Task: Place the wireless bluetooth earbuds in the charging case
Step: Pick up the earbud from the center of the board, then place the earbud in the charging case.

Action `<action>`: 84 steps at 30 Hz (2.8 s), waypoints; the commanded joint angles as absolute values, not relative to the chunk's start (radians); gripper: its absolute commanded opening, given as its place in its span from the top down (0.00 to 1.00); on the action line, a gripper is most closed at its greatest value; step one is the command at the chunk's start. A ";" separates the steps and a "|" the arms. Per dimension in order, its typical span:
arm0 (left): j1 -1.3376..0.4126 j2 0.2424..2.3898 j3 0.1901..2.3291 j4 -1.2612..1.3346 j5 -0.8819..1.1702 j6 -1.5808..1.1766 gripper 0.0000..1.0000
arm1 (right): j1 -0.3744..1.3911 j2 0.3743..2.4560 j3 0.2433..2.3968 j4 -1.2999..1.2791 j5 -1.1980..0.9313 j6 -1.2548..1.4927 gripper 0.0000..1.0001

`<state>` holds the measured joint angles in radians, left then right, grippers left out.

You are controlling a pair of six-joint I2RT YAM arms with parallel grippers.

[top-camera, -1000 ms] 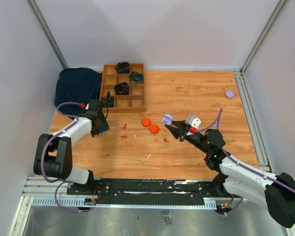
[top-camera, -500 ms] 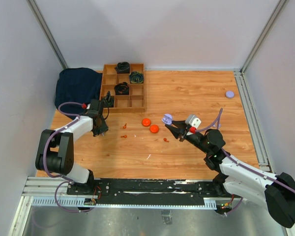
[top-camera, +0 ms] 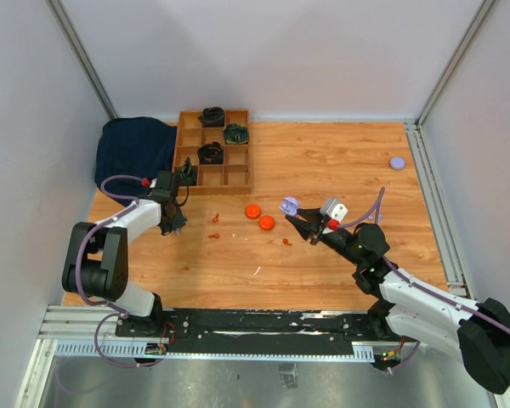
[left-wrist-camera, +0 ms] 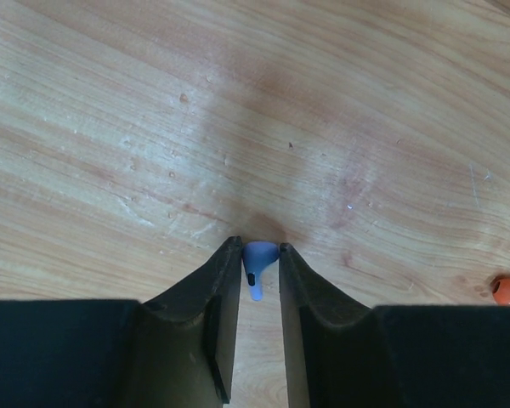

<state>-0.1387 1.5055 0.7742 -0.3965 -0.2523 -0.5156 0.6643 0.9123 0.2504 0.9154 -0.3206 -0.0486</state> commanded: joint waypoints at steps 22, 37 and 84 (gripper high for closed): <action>-0.394 1.166 0.744 -0.269 -0.270 -0.572 0.79 | 0.655 0.946 0.283 0.975 -0.393 -0.033 0.95; -0.801 1.008 0.807 -0.063 -0.447 -0.497 0.80 | 0.655 0.967 0.336 0.943 -0.406 -0.022 0.95; -1.064 1.199 0.802 0.379 -0.331 -0.258 0.80 | 0.667 0.985 0.350 0.985 -0.424 0.045 0.96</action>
<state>-1.0515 1.1927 0.8185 0.3431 -0.3286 -0.2749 0.6643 1.0004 0.3206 0.9386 -0.4057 0.0303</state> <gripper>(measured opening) 0.243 0.265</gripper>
